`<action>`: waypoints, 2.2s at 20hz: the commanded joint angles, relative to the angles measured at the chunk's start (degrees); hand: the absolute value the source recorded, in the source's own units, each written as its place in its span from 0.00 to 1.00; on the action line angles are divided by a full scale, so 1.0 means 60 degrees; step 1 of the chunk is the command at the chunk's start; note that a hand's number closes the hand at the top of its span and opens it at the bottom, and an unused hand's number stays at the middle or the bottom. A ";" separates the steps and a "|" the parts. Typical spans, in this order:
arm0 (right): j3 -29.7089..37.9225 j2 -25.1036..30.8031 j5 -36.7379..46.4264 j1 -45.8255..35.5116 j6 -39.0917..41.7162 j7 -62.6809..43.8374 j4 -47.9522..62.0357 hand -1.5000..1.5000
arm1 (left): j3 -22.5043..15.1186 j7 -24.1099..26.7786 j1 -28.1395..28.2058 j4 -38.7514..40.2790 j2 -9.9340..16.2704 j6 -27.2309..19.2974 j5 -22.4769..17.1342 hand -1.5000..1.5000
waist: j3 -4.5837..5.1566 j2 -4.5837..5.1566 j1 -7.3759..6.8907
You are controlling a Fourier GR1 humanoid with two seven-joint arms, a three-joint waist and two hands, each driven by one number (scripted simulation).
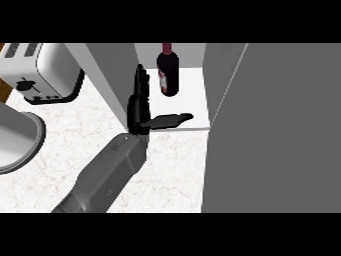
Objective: Pick up the wine, place it into the cabinet and close the cabinet
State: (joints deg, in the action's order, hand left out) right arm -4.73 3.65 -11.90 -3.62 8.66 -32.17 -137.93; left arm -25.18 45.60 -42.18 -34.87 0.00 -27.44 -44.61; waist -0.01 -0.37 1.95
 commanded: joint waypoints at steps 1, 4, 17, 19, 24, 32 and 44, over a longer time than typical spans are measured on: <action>0.0726 0.0335 -0.0529 0.0336 0.0036 -0.0312 -0.0857 0.00 | -0.1430 -0.0149 0.1386 -0.2106 0.0001 -0.1222 -0.0272 0.00 | -0.0003 -0.0001 -0.0224; 0.0156 0.0146 0.0055 0.0220 -0.0170 -0.0402 -0.0948 0.00 | -0.2317 0.0016 0.2181 -0.3396 0.0001 -0.2179 -0.0135 0.00 | 0.0002 0.0013 -0.0254; -0.0356 -0.0108 0.0599 0.0425 -0.0367 -0.0256 -0.1013 0.00 | -0.3218 -0.1874 0.4457 -0.8311 0.0409 -0.4344 0.1950 0.00 | -0.0001 0.0020 -0.0345; 0.0518 0.0358 -0.0325 0.0180 -0.0147 -0.0427 -0.0994 0.00 | -0.4023 -0.1473 0.5832 -0.9131 0.0906 -0.4475 0.2368 0.00 | -0.0002 0.0013 -0.0381; 0.0687 0.0293 -0.0456 0.0339 0.0106 -0.0023 -0.0638 0.00 | -0.4305 -0.1906 0.6553 -1.0737 0.1349 -0.4513 0.2943 0.00 | -0.0002 0.0037 -0.0339; 0.0619 0.0627 -0.1947 0.0545 0.0818 -0.1007 -0.0799 1.00 | -0.4159 -0.2239 0.7452 -1.2424 0.3262 -0.3218 0.2752 0.00 | -0.0005 0.0025 -0.0311; -0.0826 0.0180 -0.1580 0.1433 0.1420 -0.0851 -0.0763 1.00 | -0.2926 -0.1963 0.9057 -1.3916 0.5246 -0.1700 0.2087 0.00 | 0.0001 0.0037 -0.0310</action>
State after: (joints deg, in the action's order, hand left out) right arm -6.69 6.14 -14.77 0.84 16.87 -35.23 -137.89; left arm -45.97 34.61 11.00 -116.54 28.88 -39.68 -30.35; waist 0.00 -0.20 0.06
